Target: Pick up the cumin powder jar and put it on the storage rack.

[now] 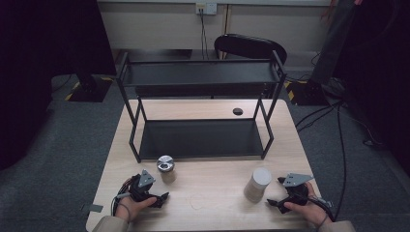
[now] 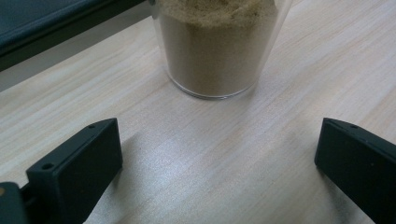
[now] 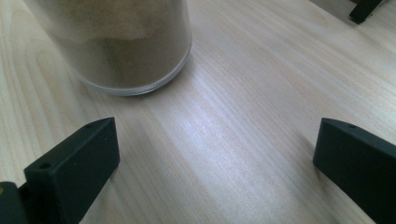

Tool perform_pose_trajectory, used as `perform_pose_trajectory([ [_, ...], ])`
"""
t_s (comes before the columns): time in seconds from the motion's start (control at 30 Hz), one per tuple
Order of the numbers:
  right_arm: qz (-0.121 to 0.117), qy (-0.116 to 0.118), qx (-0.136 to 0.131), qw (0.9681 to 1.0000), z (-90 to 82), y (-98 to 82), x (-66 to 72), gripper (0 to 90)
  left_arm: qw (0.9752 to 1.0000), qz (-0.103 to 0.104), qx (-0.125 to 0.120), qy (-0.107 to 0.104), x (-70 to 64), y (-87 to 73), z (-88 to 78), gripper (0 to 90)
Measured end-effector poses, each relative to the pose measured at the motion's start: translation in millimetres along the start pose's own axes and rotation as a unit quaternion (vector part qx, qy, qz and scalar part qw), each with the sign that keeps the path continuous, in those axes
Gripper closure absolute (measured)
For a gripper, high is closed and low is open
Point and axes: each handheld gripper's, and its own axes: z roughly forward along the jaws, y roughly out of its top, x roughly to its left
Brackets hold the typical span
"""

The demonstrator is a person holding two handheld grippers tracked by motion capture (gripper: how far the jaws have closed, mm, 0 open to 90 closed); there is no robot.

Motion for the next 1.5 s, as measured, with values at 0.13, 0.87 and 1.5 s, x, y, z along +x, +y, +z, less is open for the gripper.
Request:
perform_pose_trajectory([
  [0.13,0.000,0.000,0.000,1.0000,0.0,0.0,0.0,0.0,1.0000,-0.001,0.001,0.002,-0.9,0.7,0.0,0.0],
  [0.87,0.000,0.000,0.000,1.0000,0.0,-0.1,0.2,0.0,0.9995,-0.026,-0.019,-0.001,-1.2,8.1,-4.0,0.9],
  [1.5,0.001,-0.001,0.000,1.0000,-0.1,-0.2,0.6,0.0,0.9980,-0.045,-0.039,0.019,-11.6,30.4,20.3,5.1],
])
